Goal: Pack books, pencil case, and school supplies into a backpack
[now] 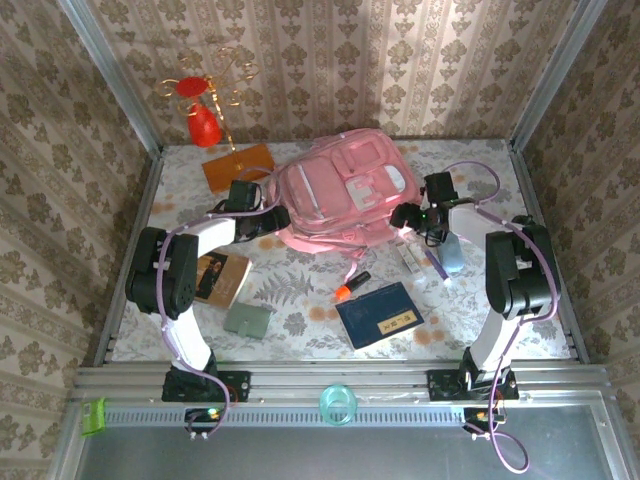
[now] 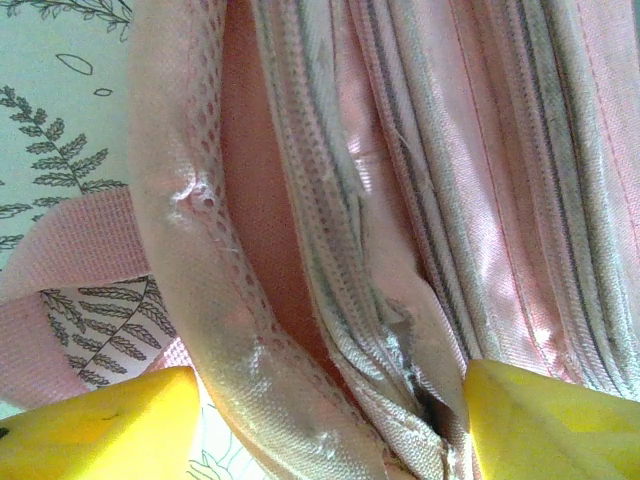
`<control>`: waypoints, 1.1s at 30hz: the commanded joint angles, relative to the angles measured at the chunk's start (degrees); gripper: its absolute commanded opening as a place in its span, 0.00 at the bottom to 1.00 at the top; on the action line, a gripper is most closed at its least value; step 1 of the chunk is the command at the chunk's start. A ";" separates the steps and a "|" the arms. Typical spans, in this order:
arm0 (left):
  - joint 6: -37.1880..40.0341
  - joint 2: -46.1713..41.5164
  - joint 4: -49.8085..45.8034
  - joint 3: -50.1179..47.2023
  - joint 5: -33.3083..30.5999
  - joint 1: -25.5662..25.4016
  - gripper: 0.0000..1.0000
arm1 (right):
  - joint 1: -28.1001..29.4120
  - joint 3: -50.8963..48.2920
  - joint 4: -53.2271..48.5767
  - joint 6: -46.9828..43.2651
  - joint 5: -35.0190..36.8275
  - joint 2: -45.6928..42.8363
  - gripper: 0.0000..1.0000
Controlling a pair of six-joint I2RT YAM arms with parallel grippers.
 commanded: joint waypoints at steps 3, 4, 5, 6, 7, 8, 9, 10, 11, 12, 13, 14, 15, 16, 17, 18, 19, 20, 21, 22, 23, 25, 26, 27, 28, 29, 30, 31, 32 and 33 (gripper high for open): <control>0.66 -1.47 -0.67 -0.95 -0.10 -0.26 0.72 | 0.81 -0.82 7.84 5.77 -4.29 3.67 0.75; 0.61 -1.56 -0.59 -0.99 0.23 -0.26 0.73 | 0.78 -1.08 9.81 7.10 -5.37 4.17 0.71; 0.62 -1.70 -0.23 -1.07 0.56 -0.25 0.74 | 0.77 -1.29 11.65 8.09 -6.58 4.26 0.68; 0.64 -1.91 0.07 -1.01 0.78 -0.26 0.75 | 0.77 -1.86 14.09 9.49 -8.07 4.05 0.61; 0.70 -2.32 0.20 -0.97 0.96 -0.25 0.76 | 0.77 -2.33 15.78 10.70 -9.06 3.47 0.54; 0.90 -2.71 0.05 -0.70 0.97 -0.26 0.78 | 0.71 -2.83 16.89 12.09 -9.77 2.74 0.48; 1.22 -3.32 -0.37 -0.39 0.97 -0.26 0.79 | 0.70 -3.41 17.90 14.00 -10.25 1.40 0.41; 1.71 -3.99 -1.09 0.08 0.81 -0.19 0.80 | 0.68 -4.62 19.47 15.73 -10.46 -0.38 0.36; 2.16 -4.82 -1.99 0.52 0.49 -0.09 0.82 | 0.68 -5.97 21.24 17.91 -10.32 -2.49 0.33; 2.79 -6.02 -3.00 0.85 -0.28 -0.13 0.83 | 0.68 -7.66 23.40 20.86 -10.07 -5.05 0.29; 3.33 -7.60 -4.18 0.99 -1.62 0.00 0.85 | 0.68 -9.25 25.44 23.95 -9.56 -7.55 0.25; 3.65 -9.21 -5.49 0.89 -3.10 0.10 0.86 | 0.68 -10.45 27.68 26.77 -9.11 -9.58 0.20; 4.13 -11.46 -6.64 0.32 -5.09 0.16 0.87 | 0.75 -12.20 30.29 30.15 -8.44 -11.74 0.15; 4.64 -14.08 -7.72 -0.68 -6.86 0.05 0.87 | 1.01 -13.43 32.38 33.10 -7.59 -13.60 0.10; 4.79 -16.71 -8.31 -1.89 -8.08 -0.14 0.87 | 1.36 -14.09 33.90 35.05 -6.83 -14.90 0.06; 5.00 -19.76 -8.57 -3.50 -8.52 -0.70 0.86 | 1.98 -14.58 34.77 37.07 -5.80 -16.39 0.03; 5.43 -22.82 -8.57 -5.23 -8.17 -1.82 0.84 | 2.82 -14.81 34.93 38.39 -4.42 -17.68 0.00; 5.92 -25.09 -8.36 -6.42 -7.53 -3.27 0.82 | 3.74 -15.01 35.25 39.18 -2.91 -18.71 0.00; 6.75 -27.39 -7.70 -8.00 -6.64 -5.55 0.77 | 4.86 -15.04 35.24 39.56 -1.35 -19.71 0.00; 7.22 -29.01 -6.86 -9.34 -5.68 -8.21 0.72 | 5.97 -14.90 34.83 39.83 -0.01 -20.41 0.00; 7.22 -30.09 -5.72 -10.45 -4.62 -11.06 0.69 | 6.73 -14.83 34.71 40.15 0.88 -20.89 0.00; 5.91 -31.01 -2.06 -12.90 -1.27 -16.25 0.62 | 7.87 -15.00 35.44 41.09 2.35 -21.81 0.00; 5.26 -30.89 -0.22 -13.63 -0.12 -18.19 0.60 | 8.28 -15.04 35.75 41.35 3.06 -22.11 0.00; 4.70 -30.55 1.90 -14.23 0.51 -20.41 0.58 | 8.70 -15.08 35.93 41.34 3.71 -22.14 0.00; 4.51 -29.96 3.42 -14.45 0.16 -22.43 0.57 | 8.91 -14.96 35.72 41.33 4.16 -22.15 0.00; 4.54 -29.25 4.38 -14.35 -0.34 -24.24 0.56 | 9.05 -14.88 35.77 41.28 4.40 -22.16 0.00; 4.83 -28.03 4.97 -13.76 -0.96 -26.10 0.54 | 9.25 -14.73 35.86 41.07 4.55 -22.54 0.00; 5.62 -26.64 5.47 -13.18 -1.56 -27.57 0.52 | 9.45 -14.47 35.61 40.81 4.63 -23.89 0.00; 6.05 -25.33 5.47 -12.44 -2.55 -28.47 0.50 | 9.65 -14.47 35.58 40.81 4.70 -23.90 0.00; 6.26 -23.72 5.77 -11.80 -3.00 -28.94 0.47 | 9.78 -14.36 35.93 40.79 4.50 -23.90 0.00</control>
